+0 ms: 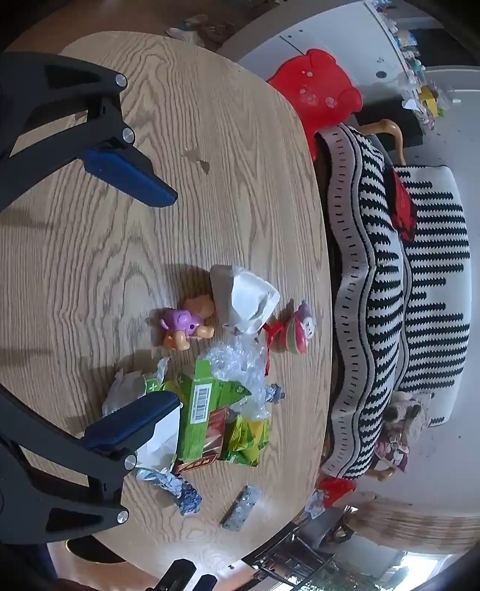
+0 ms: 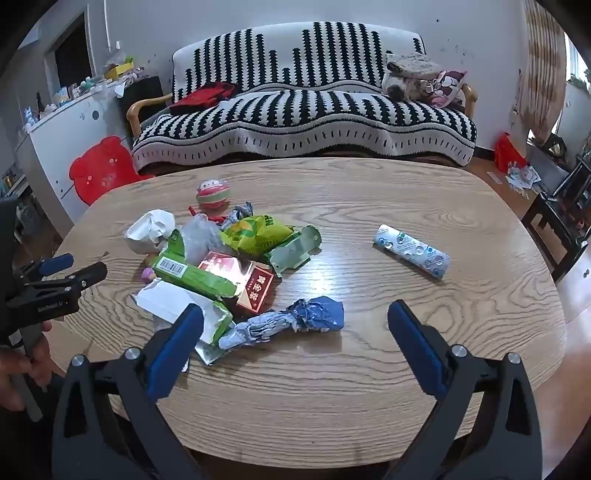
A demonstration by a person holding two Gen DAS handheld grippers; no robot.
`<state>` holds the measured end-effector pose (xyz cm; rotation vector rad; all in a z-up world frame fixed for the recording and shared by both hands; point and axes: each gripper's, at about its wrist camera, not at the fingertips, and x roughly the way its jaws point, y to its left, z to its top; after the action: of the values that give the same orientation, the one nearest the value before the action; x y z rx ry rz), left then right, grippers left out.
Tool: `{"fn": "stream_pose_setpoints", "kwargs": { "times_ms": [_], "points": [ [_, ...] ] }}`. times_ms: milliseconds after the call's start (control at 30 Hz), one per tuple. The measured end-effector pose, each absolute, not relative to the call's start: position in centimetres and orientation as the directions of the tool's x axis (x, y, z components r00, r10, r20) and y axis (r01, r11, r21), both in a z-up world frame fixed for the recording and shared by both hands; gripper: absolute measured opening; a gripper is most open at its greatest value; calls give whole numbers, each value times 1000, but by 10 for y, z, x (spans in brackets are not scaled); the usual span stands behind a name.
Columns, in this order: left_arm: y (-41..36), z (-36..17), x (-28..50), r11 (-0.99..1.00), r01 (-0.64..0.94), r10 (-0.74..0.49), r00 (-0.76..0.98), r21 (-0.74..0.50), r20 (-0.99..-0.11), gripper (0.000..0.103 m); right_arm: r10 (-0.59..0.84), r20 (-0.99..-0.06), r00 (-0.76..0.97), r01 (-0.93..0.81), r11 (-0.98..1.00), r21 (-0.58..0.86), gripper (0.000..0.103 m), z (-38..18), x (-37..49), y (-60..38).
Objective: Collect trash
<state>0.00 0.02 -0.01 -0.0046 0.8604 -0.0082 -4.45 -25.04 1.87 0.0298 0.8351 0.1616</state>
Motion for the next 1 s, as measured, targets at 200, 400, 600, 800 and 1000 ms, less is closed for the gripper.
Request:
{"fn": "stream_pose_setpoints", "kwargs": {
  "times_ms": [200,400,600,800,1000],
  "points": [
    [-3,1,-2,1000,23,-11,656,5,-755,97,187,-751,633,-135,982,130,96,16,-38,-249],
    [7,-1,-1,1000,6,-6,648,-3,-761,97,172,-751,638,-147,984,100,96,18,-41,-244],
    [5,0,0,1000,-2,4,646,3,-763,97,173,-753,635,-139,984,109,96,16,-42,-248],
    [6,0,0,1000,-12,7,645,-2,-764,97,173,-754,633,-142,984,106,96,15,-42,-248],
    [5,-2,0,1000,-6,5,645,2,-764,97,171,-758,629,-142,984,104,96,15,-43,-248]
  ]
}}
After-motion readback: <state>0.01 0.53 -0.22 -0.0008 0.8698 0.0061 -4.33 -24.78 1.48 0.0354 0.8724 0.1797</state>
